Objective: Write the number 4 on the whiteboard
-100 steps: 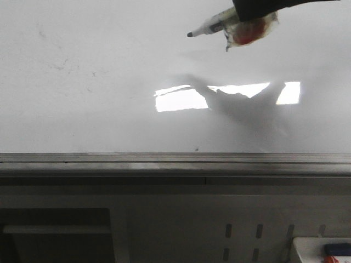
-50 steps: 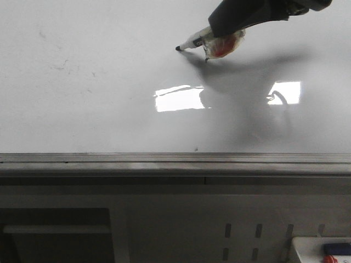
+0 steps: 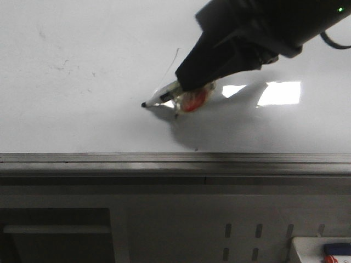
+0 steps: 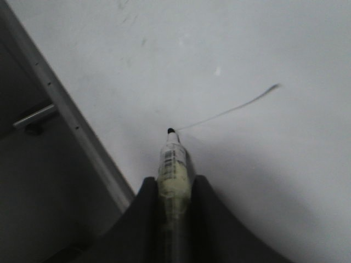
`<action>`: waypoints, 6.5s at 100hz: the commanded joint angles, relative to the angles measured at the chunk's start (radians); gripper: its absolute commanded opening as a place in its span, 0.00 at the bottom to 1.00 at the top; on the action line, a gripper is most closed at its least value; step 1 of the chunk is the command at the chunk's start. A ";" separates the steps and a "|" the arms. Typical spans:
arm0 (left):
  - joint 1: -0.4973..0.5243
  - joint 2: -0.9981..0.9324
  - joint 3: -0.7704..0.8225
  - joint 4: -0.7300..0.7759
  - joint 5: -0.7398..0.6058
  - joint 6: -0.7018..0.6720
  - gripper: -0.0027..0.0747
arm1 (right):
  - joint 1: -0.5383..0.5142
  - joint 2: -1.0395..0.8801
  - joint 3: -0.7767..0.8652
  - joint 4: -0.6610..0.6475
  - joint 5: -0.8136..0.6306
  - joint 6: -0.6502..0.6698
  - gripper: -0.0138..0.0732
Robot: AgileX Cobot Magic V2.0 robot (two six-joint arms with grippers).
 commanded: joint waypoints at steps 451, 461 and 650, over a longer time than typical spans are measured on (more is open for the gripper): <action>-0.204 0.665 -0.598 -0.139 0.483 0.500 0.51 | 0.338 -0.315 -0.165 -0.418 0.241 0.268 0.11; -0.236 0.704 -0.607 -0.136 0.457 0.500 0.44 | 0.347 -0.315 -0.165 -0.418 0.235 0.268 0.11; -0.217 0.728 -0.221 -0.702 -0.647 0.489 0.01 | 0.104 -0.722 -0.012 -0.453 0.168 0.375 0.09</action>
